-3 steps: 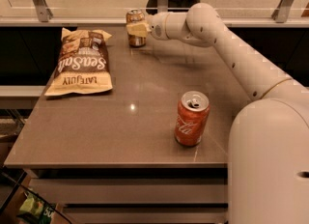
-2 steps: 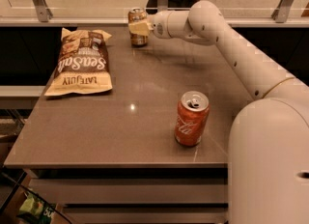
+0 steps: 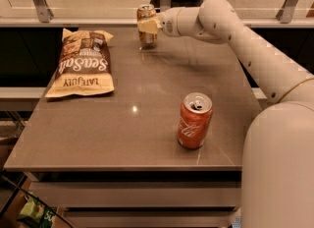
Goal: Knock orange can over
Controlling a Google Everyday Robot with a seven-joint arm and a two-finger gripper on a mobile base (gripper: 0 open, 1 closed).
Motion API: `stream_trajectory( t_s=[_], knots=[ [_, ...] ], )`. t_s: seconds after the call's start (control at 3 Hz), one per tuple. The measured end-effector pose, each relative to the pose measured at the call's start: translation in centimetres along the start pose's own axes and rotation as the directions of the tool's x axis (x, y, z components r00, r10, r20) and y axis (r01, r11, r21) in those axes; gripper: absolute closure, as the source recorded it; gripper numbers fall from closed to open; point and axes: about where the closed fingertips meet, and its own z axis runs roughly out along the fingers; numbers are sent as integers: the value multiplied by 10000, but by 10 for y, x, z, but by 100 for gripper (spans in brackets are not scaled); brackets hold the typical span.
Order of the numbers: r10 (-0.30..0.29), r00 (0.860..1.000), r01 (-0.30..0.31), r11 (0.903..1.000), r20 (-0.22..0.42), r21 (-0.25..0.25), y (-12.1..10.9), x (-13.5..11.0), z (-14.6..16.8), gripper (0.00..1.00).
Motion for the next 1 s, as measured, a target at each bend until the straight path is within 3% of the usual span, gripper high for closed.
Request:
stream_trajectory(
  t_s=[1.0],
  knots=[
    [182,9918,-45,9942,-1267,1071,-5,-4,-56,100]
  ],
)
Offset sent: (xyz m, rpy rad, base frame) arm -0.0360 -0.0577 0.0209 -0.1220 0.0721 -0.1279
